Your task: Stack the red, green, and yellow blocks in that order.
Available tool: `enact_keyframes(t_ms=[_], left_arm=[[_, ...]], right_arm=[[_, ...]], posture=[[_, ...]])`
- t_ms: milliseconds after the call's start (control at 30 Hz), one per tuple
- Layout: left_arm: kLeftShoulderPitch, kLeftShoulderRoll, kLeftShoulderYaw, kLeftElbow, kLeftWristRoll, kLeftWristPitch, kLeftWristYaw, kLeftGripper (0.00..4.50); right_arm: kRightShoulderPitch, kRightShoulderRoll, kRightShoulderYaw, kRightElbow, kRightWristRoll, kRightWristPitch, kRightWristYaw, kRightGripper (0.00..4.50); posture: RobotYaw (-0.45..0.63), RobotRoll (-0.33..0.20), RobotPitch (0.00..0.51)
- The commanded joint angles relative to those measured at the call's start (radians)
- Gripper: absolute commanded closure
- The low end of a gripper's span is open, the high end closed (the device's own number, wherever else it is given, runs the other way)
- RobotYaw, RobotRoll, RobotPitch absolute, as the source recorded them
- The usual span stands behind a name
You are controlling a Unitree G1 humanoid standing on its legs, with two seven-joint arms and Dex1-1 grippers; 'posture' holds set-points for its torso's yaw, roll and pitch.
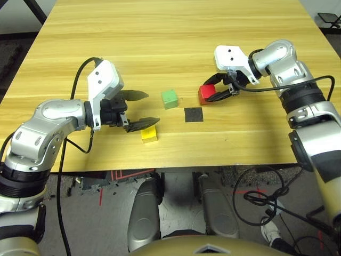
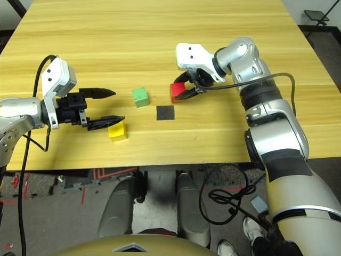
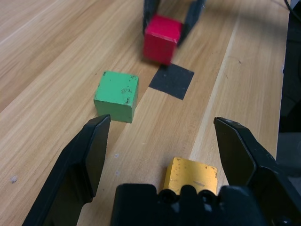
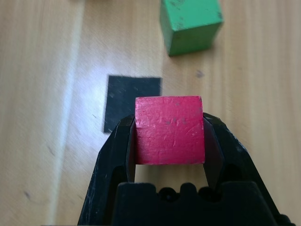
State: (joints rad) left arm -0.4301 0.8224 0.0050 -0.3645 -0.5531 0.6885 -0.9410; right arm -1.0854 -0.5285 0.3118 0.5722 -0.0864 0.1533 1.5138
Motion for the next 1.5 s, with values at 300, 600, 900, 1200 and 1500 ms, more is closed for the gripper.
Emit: enact_keyframes(t_ms=[300, 600, 900, 1200, 1500], left_arm=[[0.039, -0.012, -0.003, -0.021, 0.011, -0.004, 0.02, 0.0], [0.061, -0.009, 0.012, -0.038, 0.001, 0.0, 0.04, 0.0], [0.065, -0.01, 0.017, -0.054, -0.009, 0.012, 0.06, 0.0], [0.043, -0.02, 0.011, -0.034, 0.003, -0.003, 0.072, 0.0], [-0.097, -0.066, -0.068, 0.09, 0.11, -0.106, 0.054, 0.0]], right_arm=[[0.079, -0.005, 0.018, -0.236, 0.035, 0.181, -0.035, 2.47], [0.107, 0.015, 0.036, -0.234, 0.039, 0.157, -0.048, 2.47], [0.103, 0.031, 0.052, -0.202, 0.029, 0.11, -0.067, 2.47], [0.101, 0.018, 0.066, -0.177, 0.015, 0.076, -0.072, 0.09], [0.01, -0.005, -0.092, -0.065, 0.182, 0.041, -0.013, 0.04]], posture=[[0.35, -0.085, 0.245], [0.37, -0.081, 0.249], [0.37, -0.078, 0.26], [0.36, -0.083, 0.26], [0.3, -0.083, 0.241]])
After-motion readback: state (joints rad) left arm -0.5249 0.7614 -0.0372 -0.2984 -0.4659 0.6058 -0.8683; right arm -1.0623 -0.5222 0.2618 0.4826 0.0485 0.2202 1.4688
